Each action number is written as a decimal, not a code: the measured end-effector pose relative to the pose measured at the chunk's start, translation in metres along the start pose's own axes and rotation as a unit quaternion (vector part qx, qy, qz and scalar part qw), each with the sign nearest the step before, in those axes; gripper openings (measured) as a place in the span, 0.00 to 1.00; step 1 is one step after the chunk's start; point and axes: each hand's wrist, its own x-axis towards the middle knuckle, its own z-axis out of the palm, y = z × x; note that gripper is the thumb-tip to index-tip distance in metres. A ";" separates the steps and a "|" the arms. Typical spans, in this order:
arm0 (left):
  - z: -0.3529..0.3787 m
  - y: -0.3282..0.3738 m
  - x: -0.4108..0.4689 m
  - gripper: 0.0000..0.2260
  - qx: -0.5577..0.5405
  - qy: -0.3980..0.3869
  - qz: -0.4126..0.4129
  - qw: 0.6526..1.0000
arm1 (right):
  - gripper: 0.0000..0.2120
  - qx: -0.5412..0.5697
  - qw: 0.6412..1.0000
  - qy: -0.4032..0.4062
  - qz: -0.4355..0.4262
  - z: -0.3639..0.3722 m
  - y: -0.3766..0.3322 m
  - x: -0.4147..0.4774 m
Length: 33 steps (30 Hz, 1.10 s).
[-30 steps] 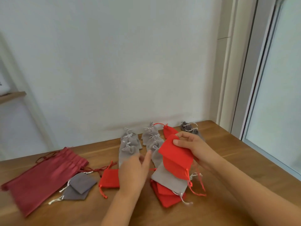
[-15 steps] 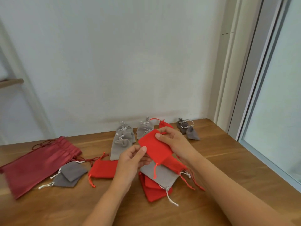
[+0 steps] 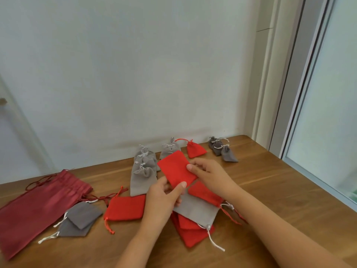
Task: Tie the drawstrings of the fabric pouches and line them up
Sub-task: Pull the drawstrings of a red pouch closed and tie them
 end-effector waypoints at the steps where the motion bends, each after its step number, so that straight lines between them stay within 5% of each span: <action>1: -0.002 -0.001 0.001 0.06 0.028 -0.003 0.011 1.000 | 0.10 0.005 1.000 -0.013 0.003 -0.001 -0.001 0.000; 6: -0.007 0.007 0.000 0.09 0.022 0.001 0.014 1.000 | 0.15 0.097 0.992 -0.063 0.056 -0.010 -0.003 0.002; 9: -0.012 0.010 -0.002 0.06 -0.008 -0.021 -0.004 1.000 | 0.10 0.077 0.993 -0.064 0.062 -0.016 -0.013 0.006; 14: -0.023 0.009 -0.002 0.10 0.000 -0.002 -0.031 1.000 | 0.18 0.094 0.991 -0.003 0.097 -0.017 -0.019 0.010; 17: -0.026 0.012 -0.003 0.14 -0.006 0.016 -0.063 0.998 | 0.22 0.327 0.932 0.049 0.151 -0.015 -0.015 0.009; 20: -0.017 0.019 -0.004 0.15 -0.167 0.029 -0.098 0.981 | 0.23 0.492 0.850 0.068 0.175 -0.010 -0.012 0.005; 25: -0.008 0.028 -0.001 0.14 -0.472 0.017 -0.167 0.865 | 0.15 0.611 0.763 0.061 0.202 -0.010 -0.006 0.002; 33: -0.010 0.029 0.000 0.11 -0.442 0.010 -0.169 0.881 | 0.29 0.559 0.806 0.110 0.160 -0.023 -0.011 0.001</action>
